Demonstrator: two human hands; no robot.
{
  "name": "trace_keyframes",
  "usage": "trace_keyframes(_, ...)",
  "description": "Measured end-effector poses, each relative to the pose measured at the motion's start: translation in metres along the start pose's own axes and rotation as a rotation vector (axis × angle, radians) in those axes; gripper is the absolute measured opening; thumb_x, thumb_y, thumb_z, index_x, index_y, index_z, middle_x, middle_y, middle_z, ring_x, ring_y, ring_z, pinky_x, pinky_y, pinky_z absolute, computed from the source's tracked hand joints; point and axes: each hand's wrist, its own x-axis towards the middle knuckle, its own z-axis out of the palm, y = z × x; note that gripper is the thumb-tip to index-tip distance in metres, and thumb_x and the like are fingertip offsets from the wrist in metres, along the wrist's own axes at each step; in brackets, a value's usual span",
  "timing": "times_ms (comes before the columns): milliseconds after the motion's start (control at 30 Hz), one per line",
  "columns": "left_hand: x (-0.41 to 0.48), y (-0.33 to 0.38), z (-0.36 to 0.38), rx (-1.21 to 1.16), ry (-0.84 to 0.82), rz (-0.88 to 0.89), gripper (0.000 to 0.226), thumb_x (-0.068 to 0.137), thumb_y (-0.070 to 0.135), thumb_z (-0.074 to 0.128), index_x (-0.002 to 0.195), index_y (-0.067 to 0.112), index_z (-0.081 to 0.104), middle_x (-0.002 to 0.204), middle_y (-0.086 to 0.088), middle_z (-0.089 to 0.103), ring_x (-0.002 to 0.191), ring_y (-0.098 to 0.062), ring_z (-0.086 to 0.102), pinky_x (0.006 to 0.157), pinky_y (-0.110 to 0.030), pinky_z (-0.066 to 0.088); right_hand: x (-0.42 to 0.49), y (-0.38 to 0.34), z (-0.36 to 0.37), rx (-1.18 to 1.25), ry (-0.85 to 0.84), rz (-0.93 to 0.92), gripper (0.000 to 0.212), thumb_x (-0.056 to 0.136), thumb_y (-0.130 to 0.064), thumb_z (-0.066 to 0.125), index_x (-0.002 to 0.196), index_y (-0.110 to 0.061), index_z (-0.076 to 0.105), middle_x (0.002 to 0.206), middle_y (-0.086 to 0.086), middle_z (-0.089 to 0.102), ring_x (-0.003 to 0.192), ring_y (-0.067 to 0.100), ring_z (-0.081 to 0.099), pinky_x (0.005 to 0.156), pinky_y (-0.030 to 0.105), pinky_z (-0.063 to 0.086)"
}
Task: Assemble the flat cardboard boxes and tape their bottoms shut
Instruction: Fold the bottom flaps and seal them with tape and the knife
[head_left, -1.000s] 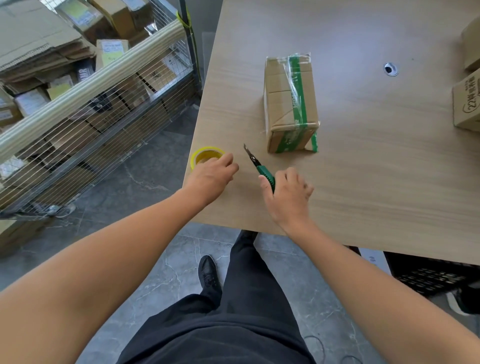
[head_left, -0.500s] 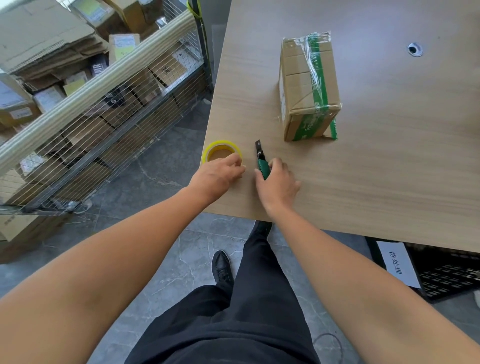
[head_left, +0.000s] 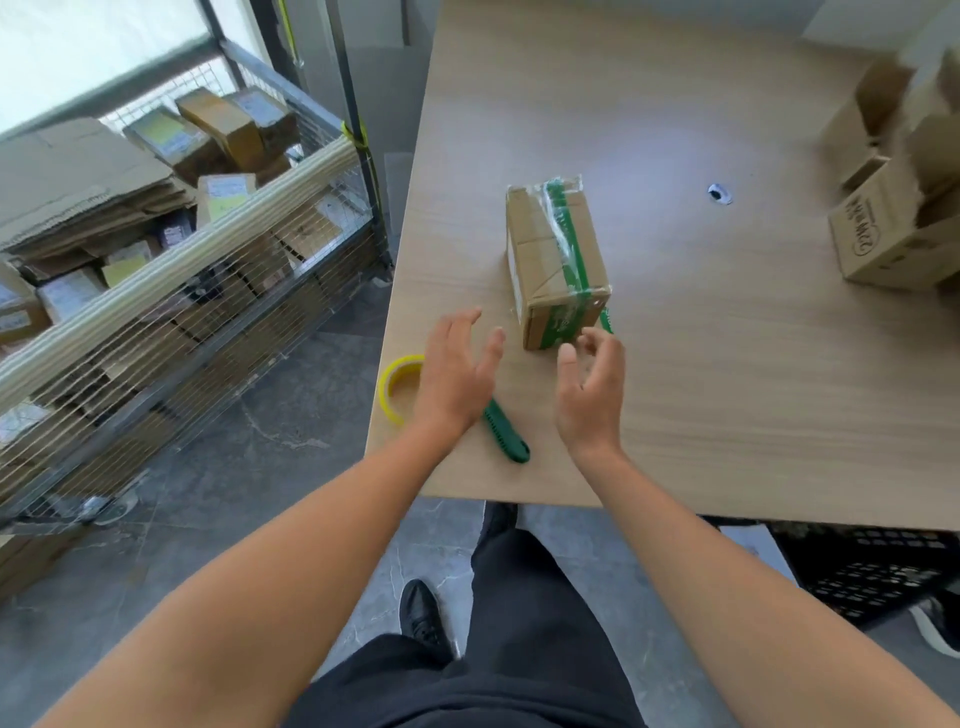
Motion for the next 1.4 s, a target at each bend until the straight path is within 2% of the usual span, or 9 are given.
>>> trace_keyframes(300,0.081,0.061,0.079,-0.404,0.117,-0.271,0.071,0.099,0.055,0.043,0.157,0.017,0.025,0.163,0.000,0.026,0.147,-0.006,0.022,0.124,-0.035,0.019,0.108,0.002,-0.013,0.171,-0.142,0.028,0.062,0.097,-0.037,0.048,0.151,-0.011,0.035,0.144,-0.003,0.041,0.127,-0.016,0.038,0.106,0.009,0.033)
trace_keyframes(400,0.103,0.063,0.102,-0.580,0.155,-0.385,0.067,0.098,0.055,0.045,0.153,0.020,0.034,0.154,0.004,0.042,0.139,-0.004,0.038,0.119,-0.036,0.031,0.127,0.008,-0.001,0.241,-0.266,0.126,0.073,0.097,-0.043,0.045,0.160,-0.014,0.023,0.163,-0.002,0.028,0.148,0.002,0.026,0.120,0.022,0.025)
trace_keyframes(633,0.121,0.063,0.132,-0.750,0.391,-0.396,0.057,0.098,0.047,0.046,0.145,0.015,0.051,0.146,0.005,0.054,0.135,0.000,0.047,0.111,-0.019,0.037,0.143,0.032,0.005,0.338,-0.314,0.241,0.071,0.099,-0.049,0.037,0.161,-0.019,0.020,0.166,-0.006,0.023,0.154,0.005,0.010,0.127,0.035,0.011)
trace_keyframes(767,0.132,0.057,0.120,-0.710,0.162,-0.513,0.085,0.085,0.073,0.041,0.155,0.026,0.035,0.158,0.015,0.036,0.142,0.004,0.031,0.122,-0.028,0.022,0.164,0.029,0.000,0.348,-0.372,0.314,0.081,0.090,-0.064,0.037,0.160,-0.025,0.024,0.151,-0.018,0.030,0.141,-0.009,0.026,0.118,0.022,0.022)
trace_keyframes(900,0.149,0.058,0.096,-0.718,-0.095,-0.604,0.091,0.080,0.081,0.036,0.153,0.026,0.040,0.155,0.004,0.044,0.144,-0.015,0.039,0.122,-0.044,0.025,0.203,0.013,-0.012,0.376,-0.505,0.377,0.060,0.093,-0.063,0.035,0.144,-0.036,0.053,0.148,-0.010,0.048,0.146,0.016,0.033,0.122,0.050,0.026)
trace_keyframes(1000,0.156,0.069,0.076,-0.744,-0.115,-0.575,0.094,0.078,0.083,0.040,0.150,0.022,0.042,0.150,-0.003,0.049,0.139,-0.022,0.045,0.118,-0.049,0.032,0.214,-0.012,-0.028,0.474,-0.547,0.356,0.042,0.094,-0.062,0.040,0.119,-0.042,0.066,0.119,-0.015,0.068,0.120,0.009,0.059,0.103,0.040,0.045)
trace_keyframes(1167,0.143,0.089,0.039,-0.831,-0.054,-0.389,0.067,0.090,0.069,0.036,0.123,0.013,0.055,0.122,0.001,0.068,0.116,-0.012,0.063,0.098,-0.034,0.044,0.198,-0.049,-0.058,0.591,-0.442,0.373,0.043,0.090,-0.063,0.043,0.097,-0.022,0.055,0.108,-0.008,0.069,0.114,0.016,0.062,0.099,0.040,0.044)
trace_keyframes(1300,0.127,0.086,0.021,-0.806,-0.146,-0.453,0.082,0.085,0.078,0.039,0.134,0.013,0.049,0.127,-0.009,0.066,0.113,-0.025,0.066,0.097,-0.045,0.051,0.162,-0.053,-0.067,0.519,-0.461,0.426,0.056,0.086,-0.070,0.040,0.118,-0.026,0.052,0.125,0.000,0.063,0.120,0.019,0.058,0.106,0.047,0.042)
trace_keyframes(1400,0.104,0.082,0.018,-0.659,-0.229,-0.501,0.085,0.067,0.086,0.059,0.125,0.025,0.044,0.122,-0.006,0.065,0.103,-0.020,0.069,0.075,-0.036,0.059,0.131,-0.042,-0.064,0.484,-0.462,0.493,0.055,0.084,-0.072,0.043,0.124,-0.034,0.048,0.127,0.002,0.063,0.121,0.023,0.059,0.107,0.055,0.044)
